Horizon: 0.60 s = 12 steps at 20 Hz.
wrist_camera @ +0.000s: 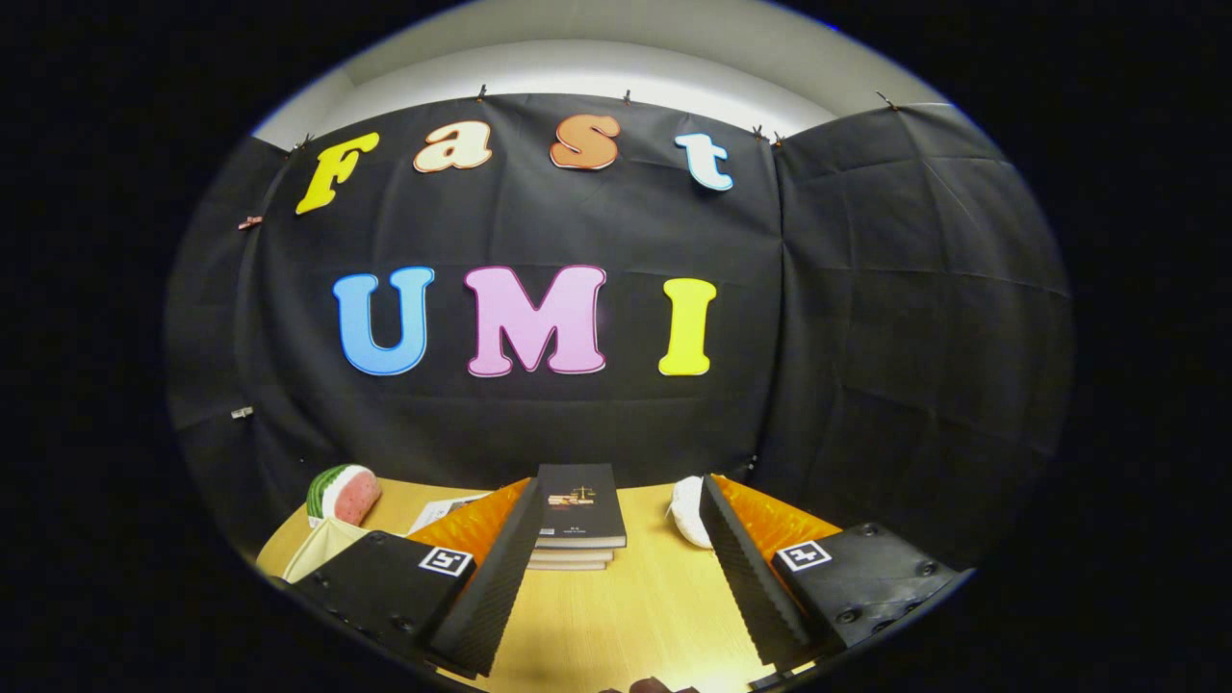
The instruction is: Open the storage box then place both shoes into the box .Put the left shoe in first, then the right shoe, with the right side of both shoes facing outward in a uniform manner.
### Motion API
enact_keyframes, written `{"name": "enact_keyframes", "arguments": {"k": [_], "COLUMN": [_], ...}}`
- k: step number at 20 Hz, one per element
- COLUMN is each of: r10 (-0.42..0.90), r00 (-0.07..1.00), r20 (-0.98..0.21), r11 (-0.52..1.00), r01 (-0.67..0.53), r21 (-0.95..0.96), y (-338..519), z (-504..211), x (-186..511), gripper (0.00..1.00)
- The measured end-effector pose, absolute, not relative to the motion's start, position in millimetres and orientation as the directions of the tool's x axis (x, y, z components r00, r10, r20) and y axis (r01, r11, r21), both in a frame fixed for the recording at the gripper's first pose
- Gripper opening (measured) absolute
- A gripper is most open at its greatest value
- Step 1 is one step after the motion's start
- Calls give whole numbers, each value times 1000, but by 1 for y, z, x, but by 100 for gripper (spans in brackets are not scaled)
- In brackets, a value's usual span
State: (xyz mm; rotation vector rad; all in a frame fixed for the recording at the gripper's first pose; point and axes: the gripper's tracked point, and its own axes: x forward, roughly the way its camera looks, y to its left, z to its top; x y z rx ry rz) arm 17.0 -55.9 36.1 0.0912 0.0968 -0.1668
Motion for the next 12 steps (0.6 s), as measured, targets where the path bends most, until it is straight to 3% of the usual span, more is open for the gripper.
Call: {"name": "enact_keyframes", "arguments": {"k": [12], "r10": [-64], "r00": [992], "r20": [-105], "r11": [992], "r01": [75], "r21": [106], "y": [-11], "z": [44], "x": [14], "gripper": [98]}}
